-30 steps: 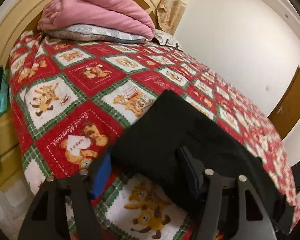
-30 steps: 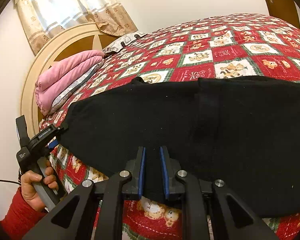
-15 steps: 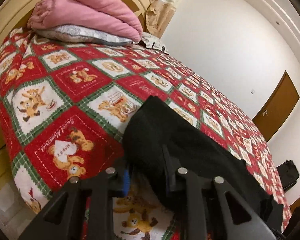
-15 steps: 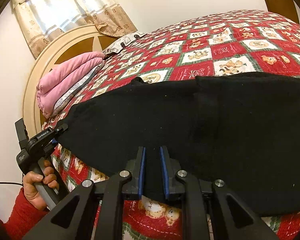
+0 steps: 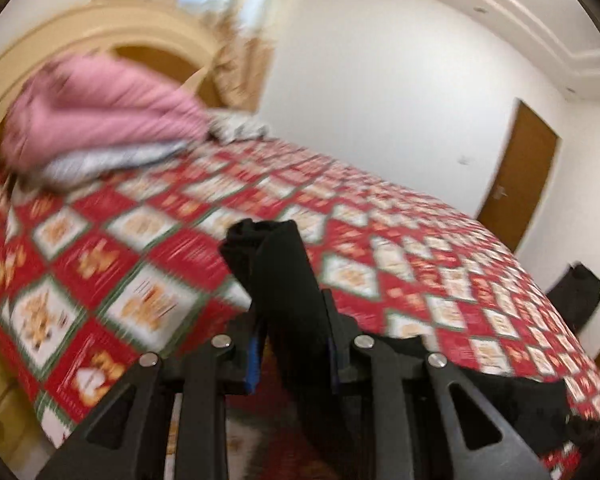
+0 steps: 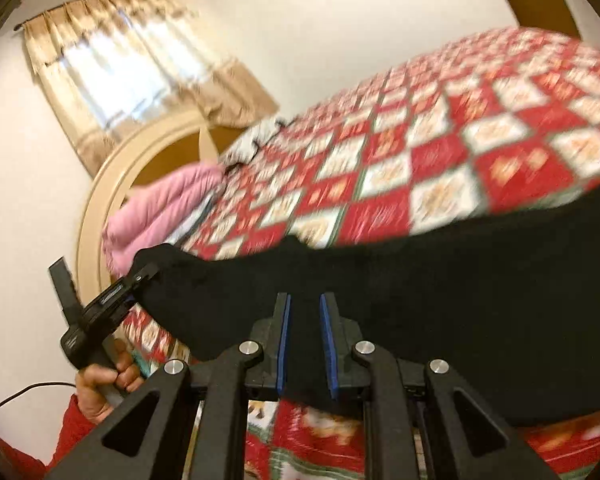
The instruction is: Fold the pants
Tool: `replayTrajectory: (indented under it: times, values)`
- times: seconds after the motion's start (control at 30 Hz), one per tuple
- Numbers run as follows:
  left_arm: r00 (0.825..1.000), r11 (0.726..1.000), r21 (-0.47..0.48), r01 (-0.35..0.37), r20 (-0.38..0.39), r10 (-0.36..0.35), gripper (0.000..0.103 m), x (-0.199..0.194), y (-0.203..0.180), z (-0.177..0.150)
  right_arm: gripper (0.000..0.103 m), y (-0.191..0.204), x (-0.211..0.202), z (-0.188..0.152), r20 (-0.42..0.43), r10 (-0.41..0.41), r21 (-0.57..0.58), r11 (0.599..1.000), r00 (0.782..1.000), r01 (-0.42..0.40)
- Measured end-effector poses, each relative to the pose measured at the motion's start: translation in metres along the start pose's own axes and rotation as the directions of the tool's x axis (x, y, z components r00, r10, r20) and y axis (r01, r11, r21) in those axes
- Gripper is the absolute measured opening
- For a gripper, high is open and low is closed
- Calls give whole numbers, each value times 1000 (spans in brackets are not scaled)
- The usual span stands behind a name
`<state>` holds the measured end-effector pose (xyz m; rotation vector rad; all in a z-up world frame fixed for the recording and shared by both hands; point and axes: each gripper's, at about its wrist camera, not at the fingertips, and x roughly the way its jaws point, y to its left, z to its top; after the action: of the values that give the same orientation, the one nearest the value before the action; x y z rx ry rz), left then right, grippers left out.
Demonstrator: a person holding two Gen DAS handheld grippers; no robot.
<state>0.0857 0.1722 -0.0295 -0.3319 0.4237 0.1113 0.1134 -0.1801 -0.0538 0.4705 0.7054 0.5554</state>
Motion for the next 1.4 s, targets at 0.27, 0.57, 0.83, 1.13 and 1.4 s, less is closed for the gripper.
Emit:
replayTrajectory:
  times: [0.27,0.57,0.83,1.13,1.4]
  values:
    - [955,922,256,289,-9,-297,26,-30,-131,-5,17,-68,-66,25,63,-93,135,987,994,84]
    - [843,731,424,535,-217,-491,26,-19,-260,-93,17,-111,-130,31,110,-137,180,977,985,116]
    - [858,631,582,513,-325,-397,26,-6,-289,-158,17,-129,-124,21,74,-83,235,970,994,64]
    - [874,589,650,480,-291,-390,27,-18,-289,-178,78,-115,-81,65,56,23,158,987,998,-32]
    - [859,598,621,507,-305,-412,27,-15,-286,-176,65,-114,-19,52,-93,-73,76,994,993,80]
